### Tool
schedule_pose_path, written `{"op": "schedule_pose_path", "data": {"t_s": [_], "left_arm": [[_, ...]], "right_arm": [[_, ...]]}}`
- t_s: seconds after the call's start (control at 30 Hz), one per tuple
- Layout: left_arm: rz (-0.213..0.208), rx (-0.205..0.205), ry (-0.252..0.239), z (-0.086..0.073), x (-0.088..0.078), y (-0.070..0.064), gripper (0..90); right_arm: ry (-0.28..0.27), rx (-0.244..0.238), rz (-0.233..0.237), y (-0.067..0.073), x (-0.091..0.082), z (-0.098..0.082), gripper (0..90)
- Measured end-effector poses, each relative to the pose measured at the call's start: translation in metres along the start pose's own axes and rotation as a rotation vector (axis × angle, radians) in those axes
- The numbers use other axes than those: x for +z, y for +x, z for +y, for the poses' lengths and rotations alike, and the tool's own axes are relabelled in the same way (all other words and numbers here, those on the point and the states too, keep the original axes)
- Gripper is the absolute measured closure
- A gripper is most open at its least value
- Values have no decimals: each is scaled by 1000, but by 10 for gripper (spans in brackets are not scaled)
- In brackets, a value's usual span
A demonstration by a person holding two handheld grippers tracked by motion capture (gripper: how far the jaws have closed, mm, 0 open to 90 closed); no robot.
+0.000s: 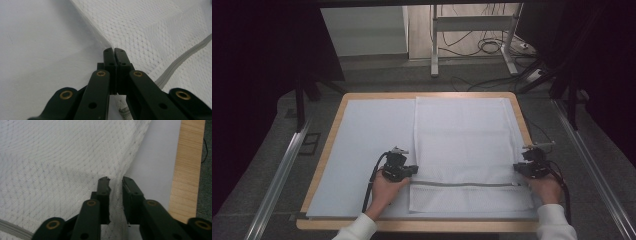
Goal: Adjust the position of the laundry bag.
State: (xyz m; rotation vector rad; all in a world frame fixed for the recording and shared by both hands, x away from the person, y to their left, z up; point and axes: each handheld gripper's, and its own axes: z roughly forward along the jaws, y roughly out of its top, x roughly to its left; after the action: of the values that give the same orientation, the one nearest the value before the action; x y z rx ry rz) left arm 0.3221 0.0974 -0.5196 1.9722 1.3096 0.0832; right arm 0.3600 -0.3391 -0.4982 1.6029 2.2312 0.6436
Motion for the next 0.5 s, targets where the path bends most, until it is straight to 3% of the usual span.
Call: {"op": "schedule_pose_path", "data": {"t_s": [0.1,0.5], "left_arm": [[0,-1,1,0,0,0,898],[-3,-2,-10,1,-3,1,898]], "right_arm": [[-7,18,20,-3,0,-1,868],[-28,48,58,-8,-1,-2,878]]}}
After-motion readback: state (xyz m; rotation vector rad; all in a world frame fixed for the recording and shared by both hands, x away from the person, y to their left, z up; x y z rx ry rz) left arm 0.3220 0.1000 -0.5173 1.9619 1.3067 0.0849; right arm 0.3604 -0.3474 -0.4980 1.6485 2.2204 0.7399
